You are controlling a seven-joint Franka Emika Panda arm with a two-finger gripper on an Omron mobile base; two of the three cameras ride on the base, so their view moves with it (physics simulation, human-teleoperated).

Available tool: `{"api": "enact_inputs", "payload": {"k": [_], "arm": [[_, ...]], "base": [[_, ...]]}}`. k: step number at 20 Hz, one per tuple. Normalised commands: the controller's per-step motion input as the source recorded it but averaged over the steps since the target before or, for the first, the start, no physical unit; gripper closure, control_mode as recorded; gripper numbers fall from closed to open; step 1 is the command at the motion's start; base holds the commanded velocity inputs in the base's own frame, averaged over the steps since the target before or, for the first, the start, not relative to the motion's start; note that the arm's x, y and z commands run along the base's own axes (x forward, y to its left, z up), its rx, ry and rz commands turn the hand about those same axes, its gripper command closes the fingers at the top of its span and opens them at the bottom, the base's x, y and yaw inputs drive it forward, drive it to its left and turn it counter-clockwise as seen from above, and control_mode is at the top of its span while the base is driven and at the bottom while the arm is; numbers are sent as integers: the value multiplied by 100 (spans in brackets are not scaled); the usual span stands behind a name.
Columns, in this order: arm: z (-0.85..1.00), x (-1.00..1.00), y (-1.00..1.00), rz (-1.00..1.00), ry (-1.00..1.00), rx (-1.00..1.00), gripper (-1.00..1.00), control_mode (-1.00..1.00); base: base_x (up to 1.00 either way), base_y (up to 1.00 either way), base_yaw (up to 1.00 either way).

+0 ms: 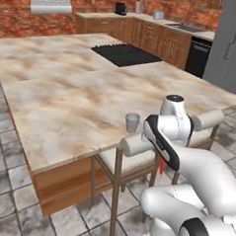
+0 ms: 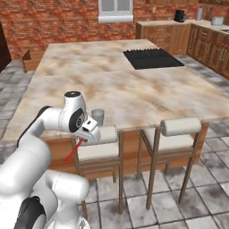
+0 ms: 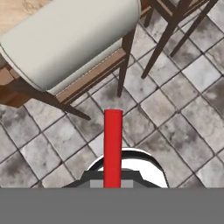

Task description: Take a straw from the drawer in front and place it inside the glass cup on the dining counter.

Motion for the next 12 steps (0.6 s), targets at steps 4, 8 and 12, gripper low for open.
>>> {"api": "enact_inputs", "payload": {"k": [4,8,12], "arm": [[0,0,0,0,0,0,100,100],[0,0,0,0,0,0,100,100],[0,0,0,0,0,0,100,100]], "base": [[47,-28,23],[48,-28,30],[55,-22,39]]}}
